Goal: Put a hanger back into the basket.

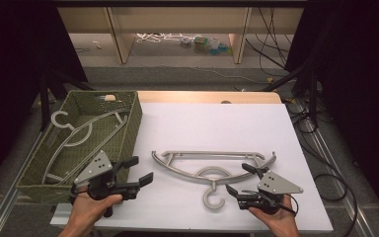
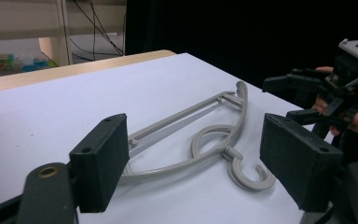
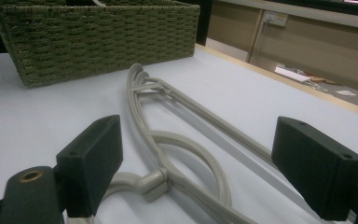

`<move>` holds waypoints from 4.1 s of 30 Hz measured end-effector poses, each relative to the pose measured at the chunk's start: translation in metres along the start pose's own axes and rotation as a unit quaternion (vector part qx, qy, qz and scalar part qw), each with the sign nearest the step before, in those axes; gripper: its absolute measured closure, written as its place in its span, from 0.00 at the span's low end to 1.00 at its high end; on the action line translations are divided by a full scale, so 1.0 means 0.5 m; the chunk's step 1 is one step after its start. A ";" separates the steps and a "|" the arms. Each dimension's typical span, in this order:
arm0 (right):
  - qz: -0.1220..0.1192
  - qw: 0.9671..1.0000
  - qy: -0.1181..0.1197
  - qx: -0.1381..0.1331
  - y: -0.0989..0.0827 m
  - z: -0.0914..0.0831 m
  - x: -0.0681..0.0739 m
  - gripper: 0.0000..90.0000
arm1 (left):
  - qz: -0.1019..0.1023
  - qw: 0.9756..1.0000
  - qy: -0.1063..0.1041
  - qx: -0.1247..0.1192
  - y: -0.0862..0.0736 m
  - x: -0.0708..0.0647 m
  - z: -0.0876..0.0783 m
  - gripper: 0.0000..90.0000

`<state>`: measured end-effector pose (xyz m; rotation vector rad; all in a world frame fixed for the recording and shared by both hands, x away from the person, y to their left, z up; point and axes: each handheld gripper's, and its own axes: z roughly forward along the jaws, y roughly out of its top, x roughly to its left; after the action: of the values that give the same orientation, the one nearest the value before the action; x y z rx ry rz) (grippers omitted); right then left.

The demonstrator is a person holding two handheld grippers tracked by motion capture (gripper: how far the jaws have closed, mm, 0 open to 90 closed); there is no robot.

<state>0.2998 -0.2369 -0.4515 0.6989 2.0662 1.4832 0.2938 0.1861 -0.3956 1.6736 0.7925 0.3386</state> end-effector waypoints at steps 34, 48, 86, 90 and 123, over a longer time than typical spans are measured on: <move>-0.065 0.987 0.052 0.135 0.009 0.030 -0.082 0.21 | 0.071 0.997 -0.003 -0.014 -0.097 -0.027 0.041 0.18; -0.141 0.948 0.101 0.266 0.005 0.092 -0.100 0.43 | 0.081 0.997 -0.005 -0.014 -0.102 -0.030 0.044 0.18; -0.335 0.884 0.211 0.248 0.032 0.102 -0.107 0.90 | 0.117 0.992 -0.033 0.030 -0.103 -0.060 0.110 0.23; -0.345 0.879 0.216 0.250 0.039 0.096 -0.101 0.91 | 0.184 0.981 -0.025 0.048 -0.100 -0.063 0.158 0.28; -0.356 0.872 0.249 0.225 0.073 0.083 -0.077 0.91 | 0.307 0.944 -0.047 0.110 -0.107 -0.070 0.270 0.60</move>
<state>0.3602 -0.2234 -0.4245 -0.3596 2.6723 0.7949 0.3337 0.0663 -0.4750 2.1143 0.2205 0.6102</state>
